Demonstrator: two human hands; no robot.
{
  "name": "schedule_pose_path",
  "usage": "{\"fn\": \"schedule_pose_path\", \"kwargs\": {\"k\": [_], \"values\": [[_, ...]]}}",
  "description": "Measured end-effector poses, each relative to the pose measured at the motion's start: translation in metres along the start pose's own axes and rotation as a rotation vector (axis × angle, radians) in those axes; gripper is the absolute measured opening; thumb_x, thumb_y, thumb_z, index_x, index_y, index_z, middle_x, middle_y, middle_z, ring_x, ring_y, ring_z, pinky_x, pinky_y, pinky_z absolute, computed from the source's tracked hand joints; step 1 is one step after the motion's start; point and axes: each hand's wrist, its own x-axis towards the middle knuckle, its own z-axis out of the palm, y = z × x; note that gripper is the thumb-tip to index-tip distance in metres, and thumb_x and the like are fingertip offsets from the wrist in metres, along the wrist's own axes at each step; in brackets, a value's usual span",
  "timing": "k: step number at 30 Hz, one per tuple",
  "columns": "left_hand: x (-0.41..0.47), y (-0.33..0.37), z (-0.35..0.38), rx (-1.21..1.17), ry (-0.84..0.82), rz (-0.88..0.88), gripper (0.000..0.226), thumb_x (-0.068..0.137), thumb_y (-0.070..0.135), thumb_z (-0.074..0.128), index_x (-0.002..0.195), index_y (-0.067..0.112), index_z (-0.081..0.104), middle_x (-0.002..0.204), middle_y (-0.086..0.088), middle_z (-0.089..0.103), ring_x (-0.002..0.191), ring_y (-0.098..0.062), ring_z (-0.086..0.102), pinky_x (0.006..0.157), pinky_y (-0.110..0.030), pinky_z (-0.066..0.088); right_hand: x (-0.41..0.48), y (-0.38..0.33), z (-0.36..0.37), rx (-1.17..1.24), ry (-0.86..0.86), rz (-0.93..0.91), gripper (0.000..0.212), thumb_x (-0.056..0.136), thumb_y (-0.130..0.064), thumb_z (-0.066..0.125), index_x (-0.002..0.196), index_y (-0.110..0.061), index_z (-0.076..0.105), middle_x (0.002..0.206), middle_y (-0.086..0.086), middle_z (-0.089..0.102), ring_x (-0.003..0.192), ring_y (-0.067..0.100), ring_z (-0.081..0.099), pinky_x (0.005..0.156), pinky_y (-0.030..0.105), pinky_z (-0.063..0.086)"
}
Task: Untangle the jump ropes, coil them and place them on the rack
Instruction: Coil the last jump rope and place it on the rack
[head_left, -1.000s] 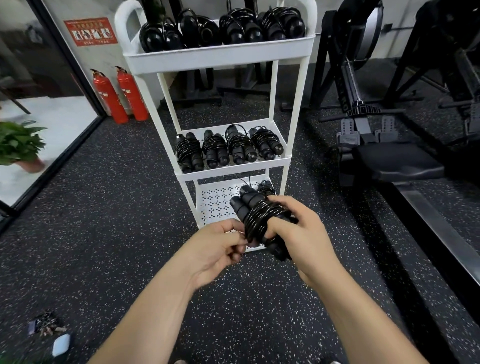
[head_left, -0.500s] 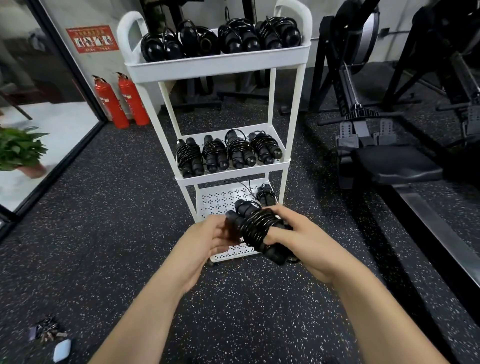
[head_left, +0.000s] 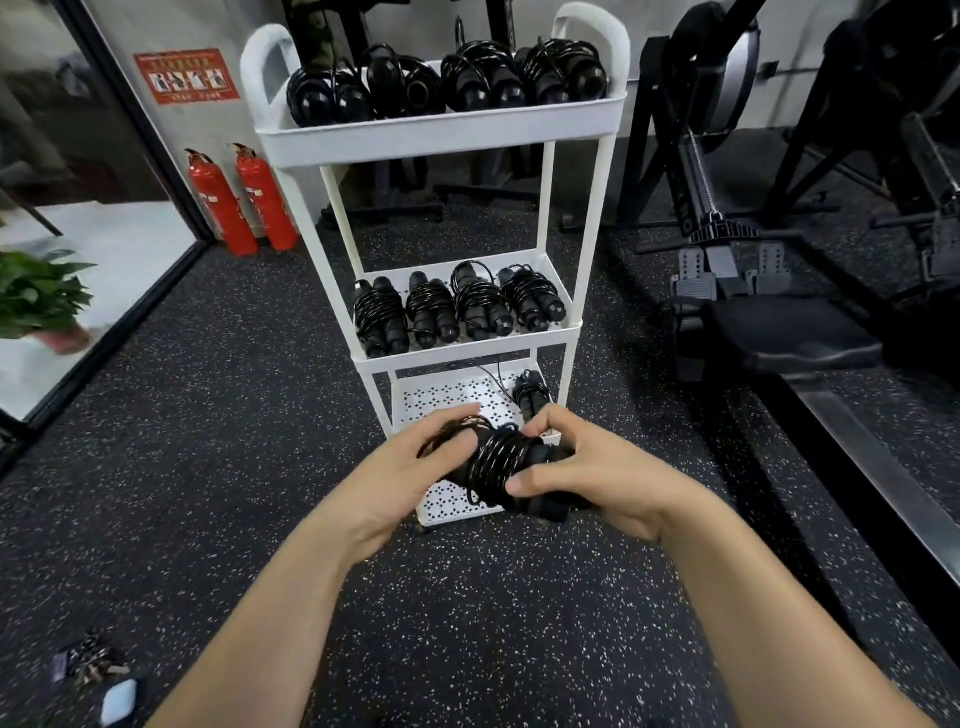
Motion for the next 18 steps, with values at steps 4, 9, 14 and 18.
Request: {"fn": "schedule_pose_path", "kwargs": {"k": [4,9,14,18], "values": [[0.008,0.0,0.018,-0.418,0.177,0.034,0.046,0.108,0.054,0.05,0.143,0.029,0.067,0.123,0.003,0.079,0.118,-0.01,0.072,0.123,-0.049,0.041,0.014,-0.006,-0.005,0.046,0.067,-0.064,0.051,0.082,-0.005,0.091,0.123,-0.007,0.062,0.108,0.027,0.074,0.083,0.031,0.073,0.071,0.037,0.061],[0.016,-0.001,0.02,-0.623,0.242,0.063,0.035,0.113,0.021,0.049,0.141,0.01,0.066,0.131,-0.013,0.075,0.128,-0.032,0.068,0.114,-0.046,0.05,0.023,-0.002,-0.002,0.108,0.142,-0.168,0.05,0.078,-0.012,0.096,0.119,-0.016,0.068,0.118,0.027,0.074,0.093,0.029,0.074,0.082,0.04,0.063],[0.014,-0.009,0.033,-0.448,0.434,0.187,0.032,0.101,0.019,0.072,0.131,0.015,0.06,0.123,-0.01,0.078,0.113,-0.024,0.074,0.1,-0.039,0.057,0.023,0.007,0.012,0.276,0.2,-0.222,0.05,0.071,-0.028,0.096,0.115,-0.02,0.074,0.115,0.023,0.076,0.094,0.03,0.074,0.085,0.041,0.062],[0.013,-0.014,0.032,-0.515,0.474,0.152,0.02,0.095,0.011,0.078,0.109,0.014,0.063,0.113,-0.008,0.077,0.089,-0.02,0.064,0.077,-0.031,0.05,0.022,0.014,0.018,0.34,0.234,-0.248,0.044,0.075,-0.037,0.094,0.113,-0.024,0.075,0.122,0.022,0.074,0.101,0.028,0.072,0.084,0.036,0.058]]}}
